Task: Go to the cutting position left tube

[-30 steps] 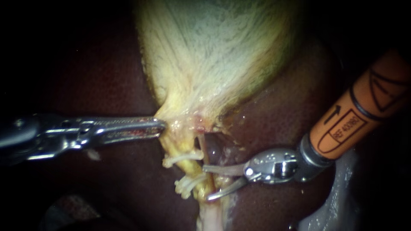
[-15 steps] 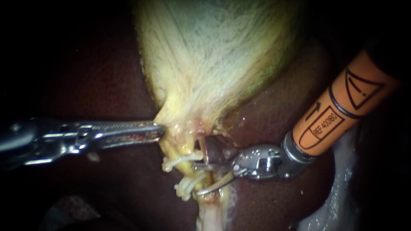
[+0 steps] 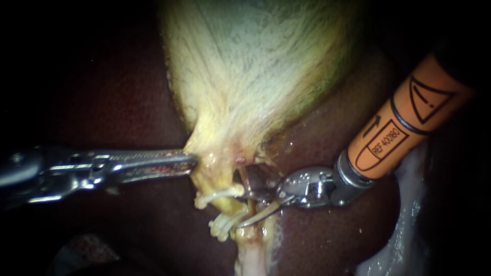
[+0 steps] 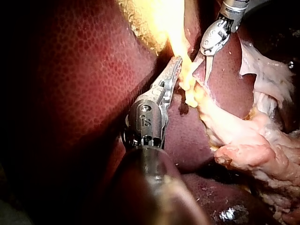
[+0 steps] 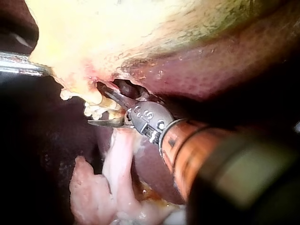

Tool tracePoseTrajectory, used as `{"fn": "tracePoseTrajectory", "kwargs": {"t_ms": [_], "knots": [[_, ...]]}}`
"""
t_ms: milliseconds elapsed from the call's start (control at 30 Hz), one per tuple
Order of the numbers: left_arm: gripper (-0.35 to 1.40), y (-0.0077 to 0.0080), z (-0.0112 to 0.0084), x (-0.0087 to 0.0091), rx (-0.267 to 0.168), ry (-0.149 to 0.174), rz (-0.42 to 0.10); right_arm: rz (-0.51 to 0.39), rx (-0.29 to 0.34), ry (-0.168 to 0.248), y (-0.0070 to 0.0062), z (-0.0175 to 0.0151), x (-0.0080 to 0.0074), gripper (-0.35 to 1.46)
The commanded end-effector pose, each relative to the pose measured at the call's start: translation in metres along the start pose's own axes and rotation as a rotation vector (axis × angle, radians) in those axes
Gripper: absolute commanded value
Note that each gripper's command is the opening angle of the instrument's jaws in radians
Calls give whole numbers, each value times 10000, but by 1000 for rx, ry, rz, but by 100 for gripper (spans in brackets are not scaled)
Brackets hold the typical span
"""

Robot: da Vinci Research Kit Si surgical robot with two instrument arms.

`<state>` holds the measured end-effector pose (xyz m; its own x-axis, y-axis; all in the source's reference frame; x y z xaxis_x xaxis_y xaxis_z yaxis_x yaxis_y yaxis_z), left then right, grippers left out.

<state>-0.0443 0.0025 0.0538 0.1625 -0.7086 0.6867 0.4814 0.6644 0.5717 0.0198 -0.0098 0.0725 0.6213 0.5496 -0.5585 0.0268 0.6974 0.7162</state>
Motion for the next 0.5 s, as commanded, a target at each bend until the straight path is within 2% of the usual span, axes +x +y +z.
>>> {"fn": "tracePoseTrajectory", "kwargs": {"t_ms": [33,500], "knots": [[-35,0,1,0,2,0,0,0,-3,1,-1,2,1,98],[-35,0,12,1,2,0,1,-32,53,-22,-10,46,3,98]]}}
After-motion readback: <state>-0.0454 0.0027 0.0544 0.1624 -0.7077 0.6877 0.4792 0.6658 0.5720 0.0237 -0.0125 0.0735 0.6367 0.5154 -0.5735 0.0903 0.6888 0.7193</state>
